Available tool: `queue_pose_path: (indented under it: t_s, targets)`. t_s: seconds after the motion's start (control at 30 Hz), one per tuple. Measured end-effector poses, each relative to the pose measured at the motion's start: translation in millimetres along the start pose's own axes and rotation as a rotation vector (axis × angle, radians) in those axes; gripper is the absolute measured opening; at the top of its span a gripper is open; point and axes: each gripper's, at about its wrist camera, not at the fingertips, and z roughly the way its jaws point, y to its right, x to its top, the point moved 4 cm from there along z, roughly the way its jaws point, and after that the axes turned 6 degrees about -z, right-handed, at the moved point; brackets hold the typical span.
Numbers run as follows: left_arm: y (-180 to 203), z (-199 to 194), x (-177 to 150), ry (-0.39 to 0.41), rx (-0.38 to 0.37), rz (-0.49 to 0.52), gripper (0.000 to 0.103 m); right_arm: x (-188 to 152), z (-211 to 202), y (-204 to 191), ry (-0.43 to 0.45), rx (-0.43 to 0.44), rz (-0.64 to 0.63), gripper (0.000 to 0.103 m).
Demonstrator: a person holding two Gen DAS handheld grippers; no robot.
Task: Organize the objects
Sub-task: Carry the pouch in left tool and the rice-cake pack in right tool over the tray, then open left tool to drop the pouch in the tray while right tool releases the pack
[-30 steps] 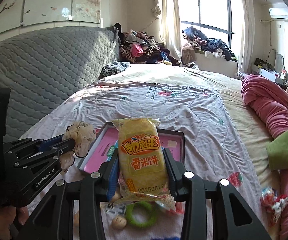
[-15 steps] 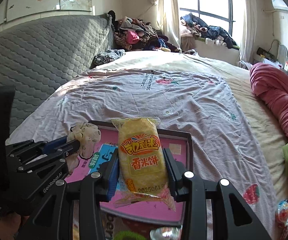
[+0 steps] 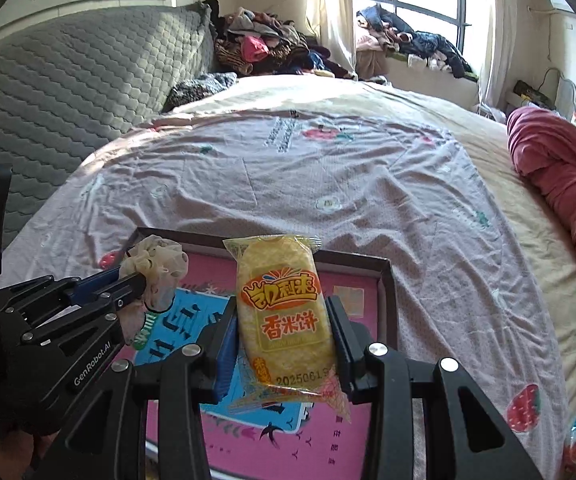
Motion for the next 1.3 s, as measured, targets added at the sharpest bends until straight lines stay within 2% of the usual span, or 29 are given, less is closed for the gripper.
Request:
queue_pose_path:
  t_s: [0.23,0.4,0.6,0.9,0.97,1.07,1.13,1.2,1.27,1.3]
  targets:
    - [-2,35,-3,-0.066,-0.004,-0.007,0.016,-1,42,2,-0.098,0.011,0.005,0.042]
    - [-2,50,-5,-0.079,-0.002,-0.004,0.018,-6,63,6,-0.141,0.014,0.015,0.042]
    - [3,57,-5,-0.074,0.004,0.025,0.024,-18,82,6,-0.194,0.009,0.009,0.042]
    - [1,61,-5,-0.079,0.008,0.010,0.035,-18,89,6,-0.214,0.008,0.005,0.042]
    - [-1,62,-4,-0.092,0.010,-0.001,0.044,-18,90,5,-0.222,0.005,0.003,0.042]
    - [-6,64,-4,-0.114,0.011,-0.019,0.050,-17,88,6,-0.218,-0.006,0.003,0.053]
    - [-9,63,-4,-0.118,0.010,-0.031,0.054,-16,86,7,-0.216,-0.016,0.006,0.067]
    - [-11,62,-4,-0.123,0.016,-0.033,0.058,-15,83,8,-0.211,-0.015,0.012,0.073]
    - [-11,62,-5,-0.134,0.022,-0.033,0.068,-14,80,9,-0.211,-0.017,0.015,0.076]
    - [-11,62,-7,-0.145,0.022,-0.034,0.069,-14,79,10,-0.213,-0.019,0.017,0.077]
